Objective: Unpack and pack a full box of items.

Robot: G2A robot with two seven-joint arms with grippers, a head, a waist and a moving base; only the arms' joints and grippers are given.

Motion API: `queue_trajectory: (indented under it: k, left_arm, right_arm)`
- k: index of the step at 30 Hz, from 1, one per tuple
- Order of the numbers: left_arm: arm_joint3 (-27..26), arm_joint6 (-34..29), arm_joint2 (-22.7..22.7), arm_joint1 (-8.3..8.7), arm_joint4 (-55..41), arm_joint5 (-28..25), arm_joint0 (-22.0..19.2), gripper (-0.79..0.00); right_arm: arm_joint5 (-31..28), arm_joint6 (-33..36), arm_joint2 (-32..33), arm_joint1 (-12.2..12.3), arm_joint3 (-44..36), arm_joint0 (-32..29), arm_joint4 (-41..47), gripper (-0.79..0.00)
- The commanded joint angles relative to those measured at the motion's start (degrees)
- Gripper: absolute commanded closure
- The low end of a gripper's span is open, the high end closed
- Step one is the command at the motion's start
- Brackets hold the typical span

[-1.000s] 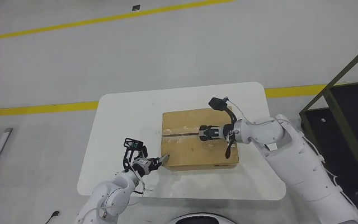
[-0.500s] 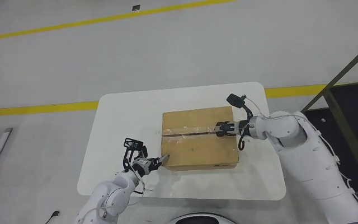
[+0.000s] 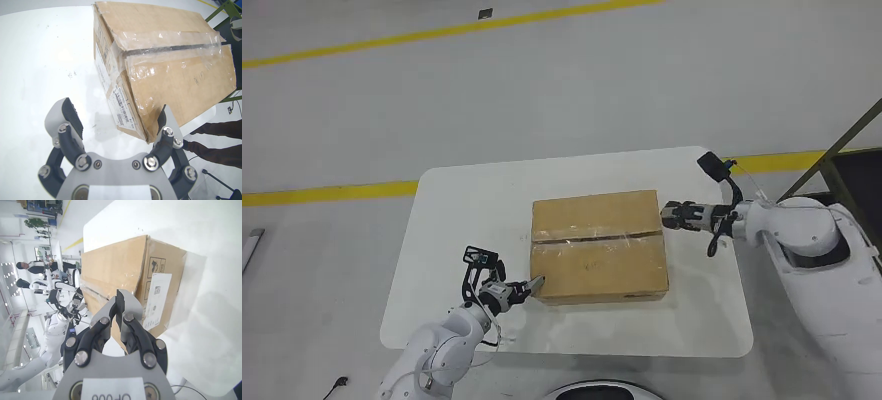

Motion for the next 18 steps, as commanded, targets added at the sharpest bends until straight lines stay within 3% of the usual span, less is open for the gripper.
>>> queue_trajectory:
  k: [1,4,8,14,18]
  left_arm:
    - [0.0,0.0,0.0,0.0,0.0,0.0,0.0,-0.785]
    - [0.0,0.0,0.0,0.0,0.0,0.0,0.0,-0.785]
    - [0.0,0.0,0.0,0.0,0.0,0.0,0.0,-0.785]
    - [0.0,0.0,0.0,0.0,0.0,0.0,0.0,-0.785]
    - [0.0,0.0,0.0,0.0,0.0,0.0,0.0,-0.785]
  right_arm:
    - [-1.02,-0.34,0.62,-0.07,-1.73,-0.44,2.9,0.0]
    - [-3.31,-1.19,-0.72,-0.46,-4.83,-0.35,6.42,0.0]
    - [-5.93,-2.82,-7.72,-1.62,-5.6,2.41,6.52,0.0]
    - [-8.55,-5.42,-20.08,-4.21,1.2,8.72,2.59,0.0]
    - [-9.31,-5.43,-24.33,-5.6,6.66,11.91,2.5,0.0]
